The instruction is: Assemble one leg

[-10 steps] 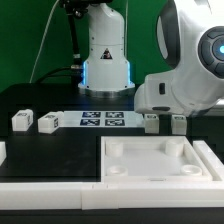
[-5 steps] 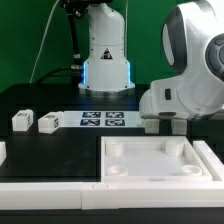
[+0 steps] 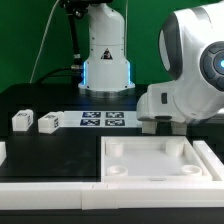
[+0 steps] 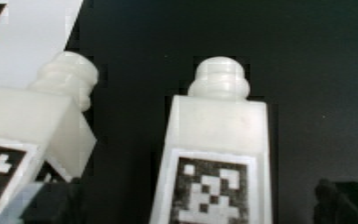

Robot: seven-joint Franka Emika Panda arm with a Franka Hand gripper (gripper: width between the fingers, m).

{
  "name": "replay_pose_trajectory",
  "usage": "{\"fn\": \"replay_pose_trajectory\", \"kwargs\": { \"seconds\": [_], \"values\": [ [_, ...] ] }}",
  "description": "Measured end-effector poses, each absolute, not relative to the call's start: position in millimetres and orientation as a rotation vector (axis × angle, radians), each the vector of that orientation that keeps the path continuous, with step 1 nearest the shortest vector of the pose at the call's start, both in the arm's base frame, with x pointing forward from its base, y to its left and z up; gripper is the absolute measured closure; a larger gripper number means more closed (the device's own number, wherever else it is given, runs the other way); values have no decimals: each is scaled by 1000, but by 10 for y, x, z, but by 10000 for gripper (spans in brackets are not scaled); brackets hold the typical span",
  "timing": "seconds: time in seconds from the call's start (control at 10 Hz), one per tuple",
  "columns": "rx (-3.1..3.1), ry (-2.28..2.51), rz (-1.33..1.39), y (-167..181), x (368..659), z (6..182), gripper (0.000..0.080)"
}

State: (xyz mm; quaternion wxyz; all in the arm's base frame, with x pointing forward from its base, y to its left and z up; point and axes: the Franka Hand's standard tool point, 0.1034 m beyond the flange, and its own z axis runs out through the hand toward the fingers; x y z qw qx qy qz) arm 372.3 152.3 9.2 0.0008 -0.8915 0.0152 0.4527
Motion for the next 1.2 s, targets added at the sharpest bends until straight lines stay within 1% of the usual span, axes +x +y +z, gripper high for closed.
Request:
{"fn": "replay_pose_trajectory", "kwargs": {
  "seconds": [0.1, 0.2, 0.3, 0.4, 1.0, 1.1, 1.2],
  "values": [
    [-2803, 62, 1423, 1523, 3724, 93, 151],
    [-2803, 60, 1423, 1523, 3723, 92, 279],
    [-2803, 60, 1423, 1523, 3724, 92, 429],
    [-2803, 60, 1423, 1523, 3724, 92, 511],
    [-2806, 52, 1424, 1521, 3729, 104, 511],
    [-2828, 7, 1426, 1529, 3771, 261, 510],
    [-2837, 2, 1410, 1525, 3805, 452, 509]
  ]
}}
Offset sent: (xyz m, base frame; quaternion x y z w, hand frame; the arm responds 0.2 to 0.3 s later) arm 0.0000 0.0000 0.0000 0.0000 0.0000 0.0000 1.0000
